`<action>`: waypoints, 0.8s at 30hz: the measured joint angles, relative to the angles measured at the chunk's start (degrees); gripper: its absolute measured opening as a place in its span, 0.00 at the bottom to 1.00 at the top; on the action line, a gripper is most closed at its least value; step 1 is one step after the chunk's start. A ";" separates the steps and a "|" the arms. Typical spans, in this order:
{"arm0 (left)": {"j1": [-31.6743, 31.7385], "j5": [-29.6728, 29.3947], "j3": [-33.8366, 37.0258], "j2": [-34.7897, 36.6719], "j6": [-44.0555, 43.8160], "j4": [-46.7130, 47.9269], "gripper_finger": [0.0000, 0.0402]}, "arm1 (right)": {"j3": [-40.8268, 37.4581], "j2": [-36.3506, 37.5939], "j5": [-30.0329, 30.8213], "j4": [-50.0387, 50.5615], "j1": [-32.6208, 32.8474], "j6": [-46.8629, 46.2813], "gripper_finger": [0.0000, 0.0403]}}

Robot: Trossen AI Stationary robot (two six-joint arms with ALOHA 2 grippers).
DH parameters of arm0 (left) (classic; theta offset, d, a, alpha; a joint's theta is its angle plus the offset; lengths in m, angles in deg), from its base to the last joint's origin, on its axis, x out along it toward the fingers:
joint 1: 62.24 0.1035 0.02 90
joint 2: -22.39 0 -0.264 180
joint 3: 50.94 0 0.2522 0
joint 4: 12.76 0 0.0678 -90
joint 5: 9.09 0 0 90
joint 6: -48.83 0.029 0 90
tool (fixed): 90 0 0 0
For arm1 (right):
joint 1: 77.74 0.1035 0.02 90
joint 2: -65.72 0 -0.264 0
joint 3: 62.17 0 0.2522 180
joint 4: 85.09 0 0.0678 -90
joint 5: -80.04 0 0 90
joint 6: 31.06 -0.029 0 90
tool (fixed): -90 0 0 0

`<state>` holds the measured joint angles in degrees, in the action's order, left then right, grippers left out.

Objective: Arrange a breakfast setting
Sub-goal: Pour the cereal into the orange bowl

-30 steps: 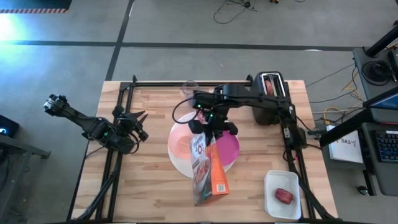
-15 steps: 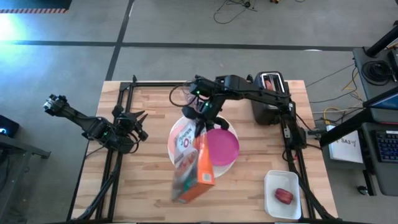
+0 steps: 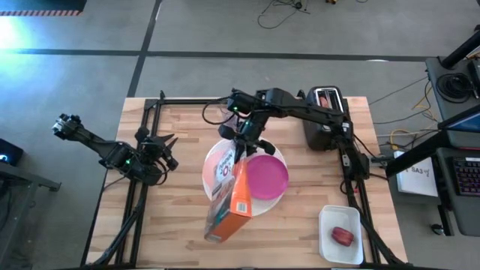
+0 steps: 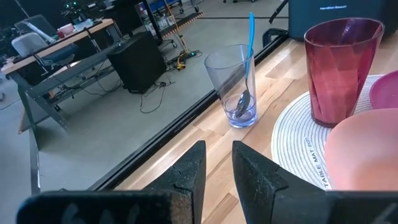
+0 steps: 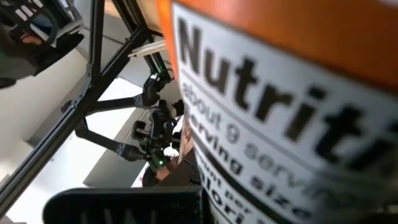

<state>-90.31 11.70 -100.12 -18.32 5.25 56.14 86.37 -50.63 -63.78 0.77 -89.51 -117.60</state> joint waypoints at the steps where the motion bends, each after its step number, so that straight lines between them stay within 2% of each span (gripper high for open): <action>1: 0.00 0.01 0.00 0.00 0.00 0.01 0.15 | 0.00 -0.33 -0.18 0.00 -0.04 0.02 0.02; 15: 0.00 0.56 0.00 0.20 -0.03 0.02 0.15 | -0.07 -1.14 -5.14 1.29 -1.11 -2.52 0.02; 24: 0.00 0.96 0.00 0.31 -0.07 0.07 0.15 | -0.07 -1.14 -5.28 1.35 -1.68 -3.94 0.02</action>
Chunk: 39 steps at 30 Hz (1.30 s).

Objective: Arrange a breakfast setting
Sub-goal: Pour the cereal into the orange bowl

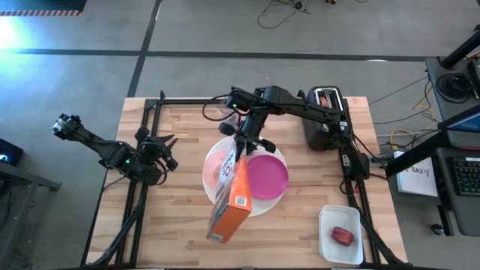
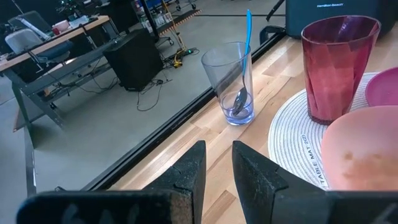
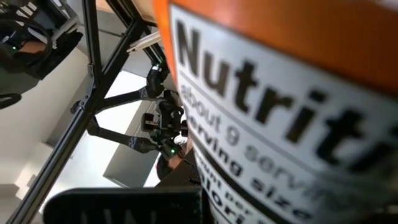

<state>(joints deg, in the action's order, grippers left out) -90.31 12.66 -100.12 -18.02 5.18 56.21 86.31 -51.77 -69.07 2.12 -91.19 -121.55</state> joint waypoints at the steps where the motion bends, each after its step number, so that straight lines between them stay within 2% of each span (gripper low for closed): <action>1: 0.00 0.00 0.00 0.00 0.00 0.00 0.15 | 0.00 0.00 -0.02 0.01 -0.03 -0.27 0.02; 23: 0.00 1.46 0.00 0.00 -0.42 0.21 0.15 | -0.02 0.00 -1.47 3.04 -0.59 -1.08 0.02; 33: 0.00 1.44 0.00 0.00 -0.39 0.19 0.15 | -0.02 0.00 0.98 2.94 -1.95 -0.61 0.02; 39: 0.00 1.54 0.00 0.00 -0.39 0.19 0.15 | -0.07 0.00 0.50 2.75 -2.25 0.53 0.02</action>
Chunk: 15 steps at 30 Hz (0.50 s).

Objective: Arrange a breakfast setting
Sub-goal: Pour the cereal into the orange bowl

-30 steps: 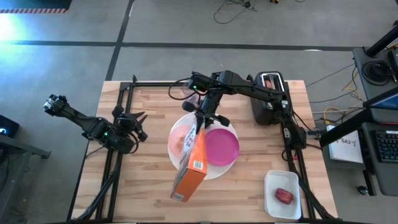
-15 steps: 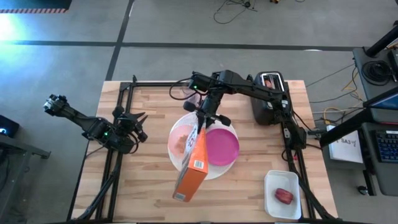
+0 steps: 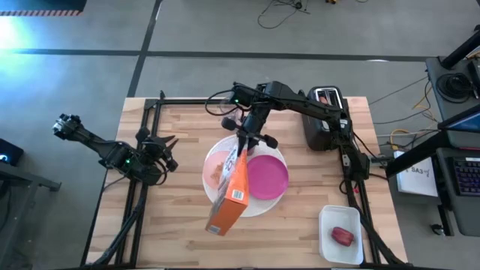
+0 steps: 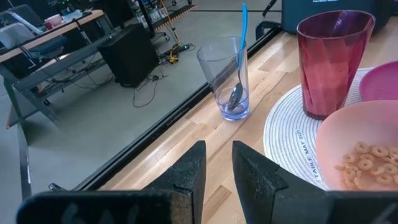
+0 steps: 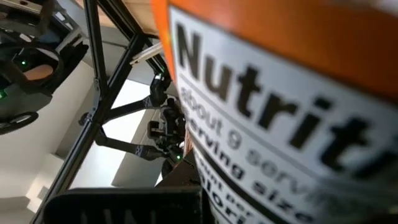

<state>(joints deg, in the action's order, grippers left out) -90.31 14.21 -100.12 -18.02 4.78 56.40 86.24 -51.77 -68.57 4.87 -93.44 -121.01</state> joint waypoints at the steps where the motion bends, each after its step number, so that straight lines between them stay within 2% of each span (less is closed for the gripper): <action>1: 0.00 0.21 0.00 0.00 0.00 0.00 0.15 | 0.00 0.00 0.02 0.06 0.02 -0.12 0.02; 6: 0.00 0.39 0.00 0.00 0.00 0.00 0.15 | 0.00 0.01 0.08 0.63 0.04 -0.28 0.02; 10: 0.00 0.43 0.00 0.00 0.00 0.00 0.15 | 0.00 -0.28 -2.46 1.24 -0.04 -1.14 0.02; 15: 0.00 0.49 0.00 0.00 0.00 0.00 0.15 | 0.00 -0.37 -1.57 1.16 -0.72 -0.58 0.02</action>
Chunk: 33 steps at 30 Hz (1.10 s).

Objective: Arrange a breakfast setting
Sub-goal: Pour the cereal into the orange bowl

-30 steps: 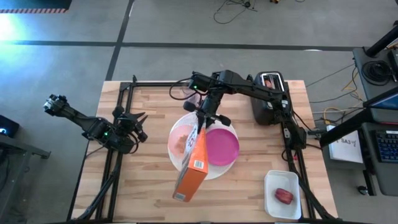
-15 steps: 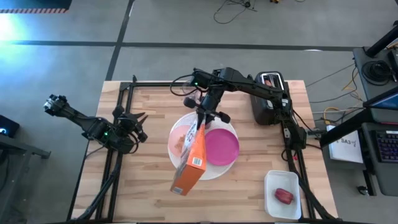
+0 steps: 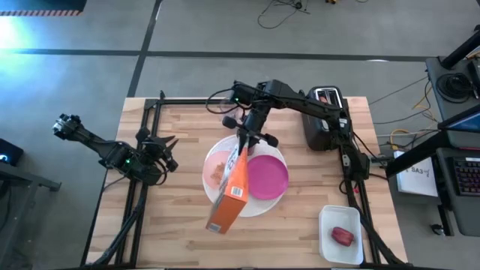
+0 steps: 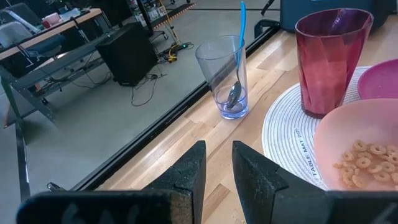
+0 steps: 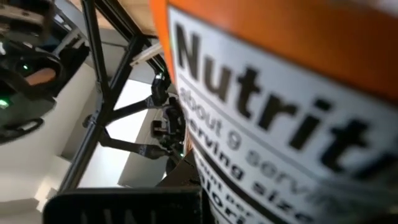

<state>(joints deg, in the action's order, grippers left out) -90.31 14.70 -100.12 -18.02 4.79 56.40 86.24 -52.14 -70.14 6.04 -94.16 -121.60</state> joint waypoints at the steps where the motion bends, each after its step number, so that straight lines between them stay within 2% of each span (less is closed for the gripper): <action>1: 0.00 0.00 0.00 0.00 0.00 0.00 0.15 | 0.00 -0.03 -0.42 0.03 -0.06 -0.12 0.02; 6: 0.00 0.05 0.00 0.00 0.02 0.02 0.15 | 0.00 -0.04 -2.00 0.15 0.19 0.07 0.02; 33: -0.02 0.88 0.00 0.00 0.02 0.04 0.15 | 0.02 -0.09 -0.47 0.30 0.43 -0.93 0.02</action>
<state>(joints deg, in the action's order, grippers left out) -90.34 15.57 -100.12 -18.02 4.80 56.45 86.26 -52.23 -70.61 6.34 -93.72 -122.52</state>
